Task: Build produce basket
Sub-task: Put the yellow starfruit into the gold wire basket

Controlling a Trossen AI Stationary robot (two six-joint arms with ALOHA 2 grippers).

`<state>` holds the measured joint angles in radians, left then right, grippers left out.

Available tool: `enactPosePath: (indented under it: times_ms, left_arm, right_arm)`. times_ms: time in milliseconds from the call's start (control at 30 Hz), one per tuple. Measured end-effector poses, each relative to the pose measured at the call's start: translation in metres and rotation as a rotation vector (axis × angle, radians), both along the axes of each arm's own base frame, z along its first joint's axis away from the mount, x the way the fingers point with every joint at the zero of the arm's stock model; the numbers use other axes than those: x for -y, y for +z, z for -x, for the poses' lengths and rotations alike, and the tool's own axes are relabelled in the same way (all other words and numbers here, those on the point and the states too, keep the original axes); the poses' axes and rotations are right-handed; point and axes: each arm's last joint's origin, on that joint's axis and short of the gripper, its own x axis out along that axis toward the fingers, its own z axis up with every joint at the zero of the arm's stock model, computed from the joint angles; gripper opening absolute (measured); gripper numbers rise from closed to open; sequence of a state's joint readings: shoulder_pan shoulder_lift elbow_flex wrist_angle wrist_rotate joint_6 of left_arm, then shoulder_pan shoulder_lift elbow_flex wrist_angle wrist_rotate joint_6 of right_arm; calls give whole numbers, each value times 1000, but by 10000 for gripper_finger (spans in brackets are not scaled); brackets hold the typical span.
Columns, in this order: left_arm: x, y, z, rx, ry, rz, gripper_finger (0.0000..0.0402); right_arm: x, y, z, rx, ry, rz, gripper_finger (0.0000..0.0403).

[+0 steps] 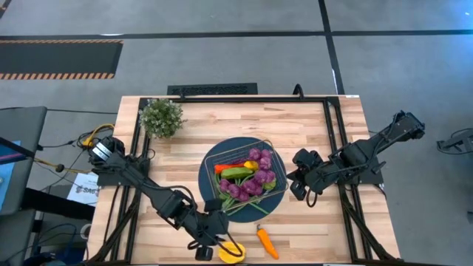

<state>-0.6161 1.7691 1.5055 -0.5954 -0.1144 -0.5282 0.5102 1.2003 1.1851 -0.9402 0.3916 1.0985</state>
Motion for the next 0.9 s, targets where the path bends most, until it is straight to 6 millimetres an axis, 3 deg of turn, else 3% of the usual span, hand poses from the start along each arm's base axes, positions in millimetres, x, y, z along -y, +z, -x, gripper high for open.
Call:
enactPosePath:
  times_ms: [300, 900]
  left_arm:
    - [-11, -3, -3, -65, 165, 54, 100]
    - [-15, -2, -6, -39, 166, 14, 100]
  right_arm:
    - [0, 0, 0, 1, 0, 0, 8]
    - [0, 0, 0, -2, 6, 7, 8]
